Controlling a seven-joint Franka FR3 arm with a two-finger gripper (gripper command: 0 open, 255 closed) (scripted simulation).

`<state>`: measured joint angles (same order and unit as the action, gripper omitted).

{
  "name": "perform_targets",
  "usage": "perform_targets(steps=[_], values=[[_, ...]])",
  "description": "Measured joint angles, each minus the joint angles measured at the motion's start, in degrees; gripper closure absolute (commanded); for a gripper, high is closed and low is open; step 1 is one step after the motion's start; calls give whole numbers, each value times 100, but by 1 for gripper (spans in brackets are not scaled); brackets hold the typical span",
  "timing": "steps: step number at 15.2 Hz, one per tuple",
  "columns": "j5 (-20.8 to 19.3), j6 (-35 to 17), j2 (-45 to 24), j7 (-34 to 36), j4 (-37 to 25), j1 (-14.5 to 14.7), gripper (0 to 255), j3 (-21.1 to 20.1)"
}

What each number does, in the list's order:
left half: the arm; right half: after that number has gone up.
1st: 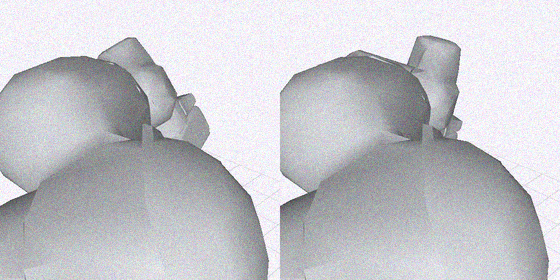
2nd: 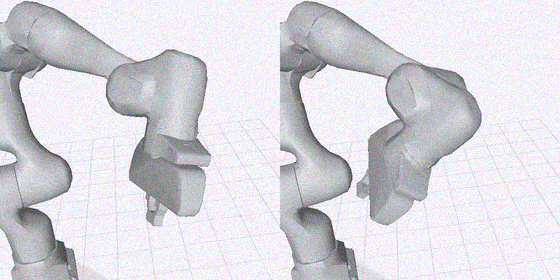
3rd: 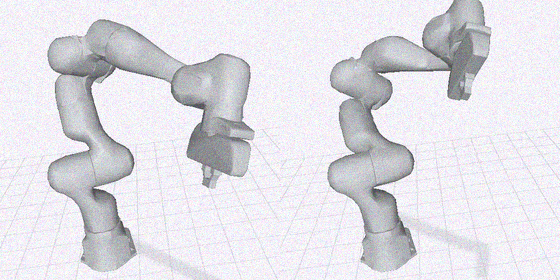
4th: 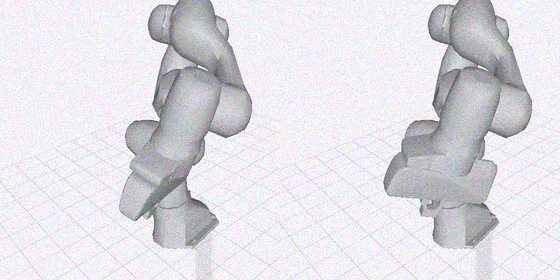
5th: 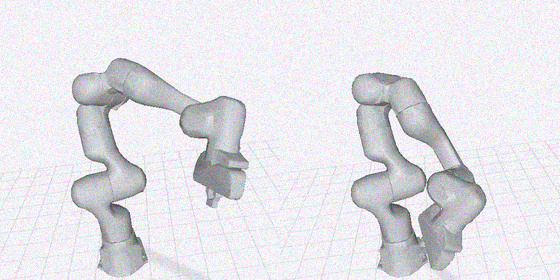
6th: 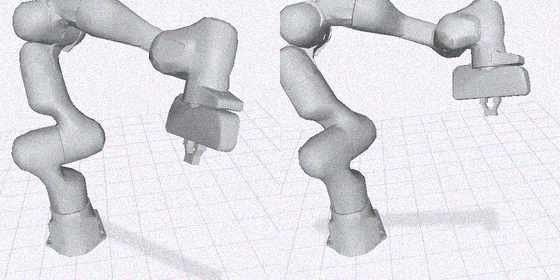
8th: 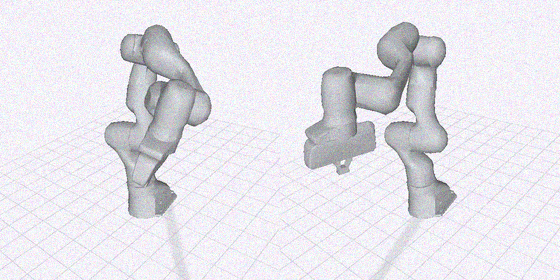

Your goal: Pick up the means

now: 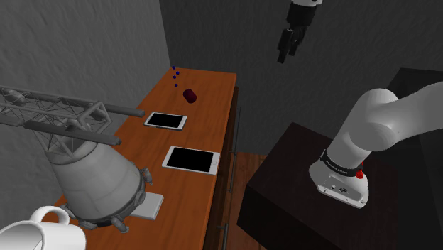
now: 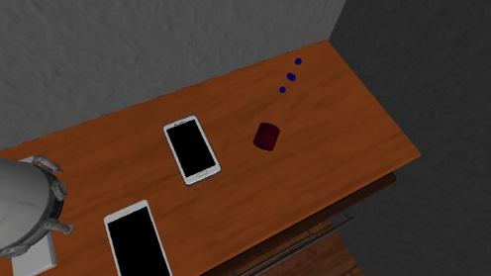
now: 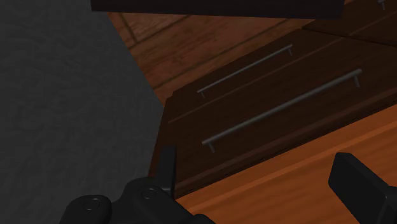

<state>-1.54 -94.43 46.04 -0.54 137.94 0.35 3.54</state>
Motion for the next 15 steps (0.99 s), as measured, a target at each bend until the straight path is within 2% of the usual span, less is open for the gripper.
perform_targets(steps=[4, 15], values=[[92, -282, -273, 205, -6, 65, 0, -177], [239, -1619, -2374, 1240, -865, 277, 0, -990]])
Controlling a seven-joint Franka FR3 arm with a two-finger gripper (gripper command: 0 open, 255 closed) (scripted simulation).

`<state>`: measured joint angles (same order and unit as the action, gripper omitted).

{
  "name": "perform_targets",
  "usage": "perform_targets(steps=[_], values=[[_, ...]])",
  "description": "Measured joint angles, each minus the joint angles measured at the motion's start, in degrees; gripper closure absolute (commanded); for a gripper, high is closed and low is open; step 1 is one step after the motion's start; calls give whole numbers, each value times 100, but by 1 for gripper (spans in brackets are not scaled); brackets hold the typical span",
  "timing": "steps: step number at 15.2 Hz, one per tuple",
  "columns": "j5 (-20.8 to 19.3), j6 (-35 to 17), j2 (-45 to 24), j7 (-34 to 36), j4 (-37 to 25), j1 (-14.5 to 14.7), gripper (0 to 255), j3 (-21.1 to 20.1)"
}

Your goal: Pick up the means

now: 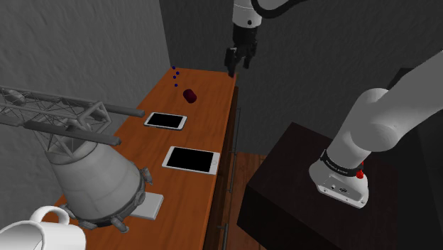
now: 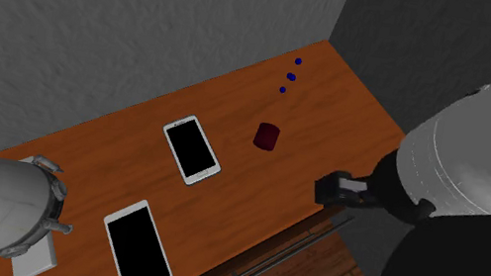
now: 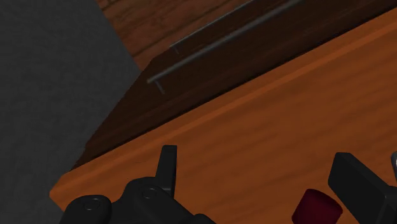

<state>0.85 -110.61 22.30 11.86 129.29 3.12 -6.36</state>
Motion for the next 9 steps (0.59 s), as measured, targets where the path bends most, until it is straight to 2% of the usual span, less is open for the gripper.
perform_targets(steps=[3, 9], values=[[-82, -304, -626, 287, -339, 26, 0, -184], [-397, -558, -1879, 907, -1339, 114, 0, -490]])
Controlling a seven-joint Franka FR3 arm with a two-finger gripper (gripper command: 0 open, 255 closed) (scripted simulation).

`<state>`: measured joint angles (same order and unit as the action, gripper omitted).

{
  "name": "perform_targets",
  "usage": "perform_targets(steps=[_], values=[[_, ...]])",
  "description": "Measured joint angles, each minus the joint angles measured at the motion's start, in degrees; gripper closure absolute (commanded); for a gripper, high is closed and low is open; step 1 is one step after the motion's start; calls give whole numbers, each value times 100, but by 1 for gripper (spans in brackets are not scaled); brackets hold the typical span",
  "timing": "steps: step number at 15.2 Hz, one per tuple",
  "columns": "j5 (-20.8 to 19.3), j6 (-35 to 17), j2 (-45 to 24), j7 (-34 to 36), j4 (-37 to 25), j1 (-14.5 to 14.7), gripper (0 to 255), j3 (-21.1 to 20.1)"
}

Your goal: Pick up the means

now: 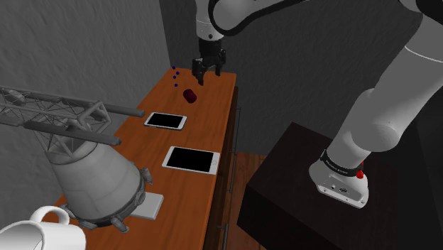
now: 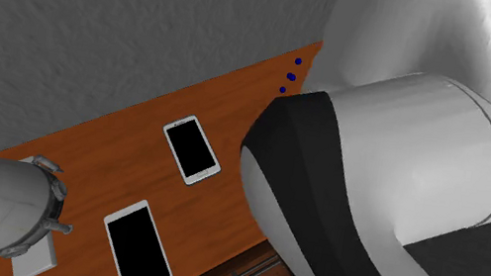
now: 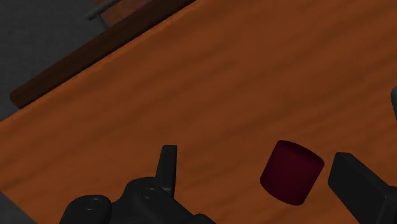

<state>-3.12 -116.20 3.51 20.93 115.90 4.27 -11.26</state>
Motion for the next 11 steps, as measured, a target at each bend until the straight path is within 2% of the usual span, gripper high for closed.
perform_targets(steps=[7, 11], values=[[-509, -63, -1490, 640, -1374, 224, 0, -150], [-602, -234, -1749, 745, -1450, 270, 0, -145]])
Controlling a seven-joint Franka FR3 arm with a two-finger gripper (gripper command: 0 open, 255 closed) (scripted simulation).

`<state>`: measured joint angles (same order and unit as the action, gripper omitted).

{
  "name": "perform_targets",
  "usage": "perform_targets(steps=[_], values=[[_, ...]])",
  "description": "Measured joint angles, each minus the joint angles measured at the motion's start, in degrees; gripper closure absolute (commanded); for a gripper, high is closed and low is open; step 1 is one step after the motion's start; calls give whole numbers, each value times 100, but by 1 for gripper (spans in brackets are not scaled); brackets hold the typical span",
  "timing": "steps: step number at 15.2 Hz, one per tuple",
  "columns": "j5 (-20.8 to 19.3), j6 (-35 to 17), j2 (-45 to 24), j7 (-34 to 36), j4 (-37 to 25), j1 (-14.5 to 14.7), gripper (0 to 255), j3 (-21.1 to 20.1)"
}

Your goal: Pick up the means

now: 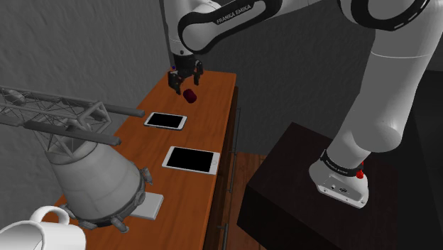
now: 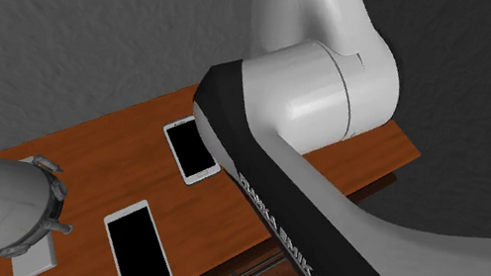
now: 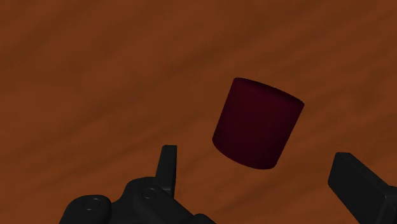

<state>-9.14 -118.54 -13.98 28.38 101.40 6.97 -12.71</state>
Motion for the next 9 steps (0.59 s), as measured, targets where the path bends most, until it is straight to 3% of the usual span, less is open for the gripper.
perform_targets(steps=[4, 5, 9], values=[[-47, -243, -105, 49, 142, 8, 0, 11], [-50, -273, -111, 54, 168, 8, 255, 13], [-54, -305, -114, 59, 192, 8, 255, 13]])
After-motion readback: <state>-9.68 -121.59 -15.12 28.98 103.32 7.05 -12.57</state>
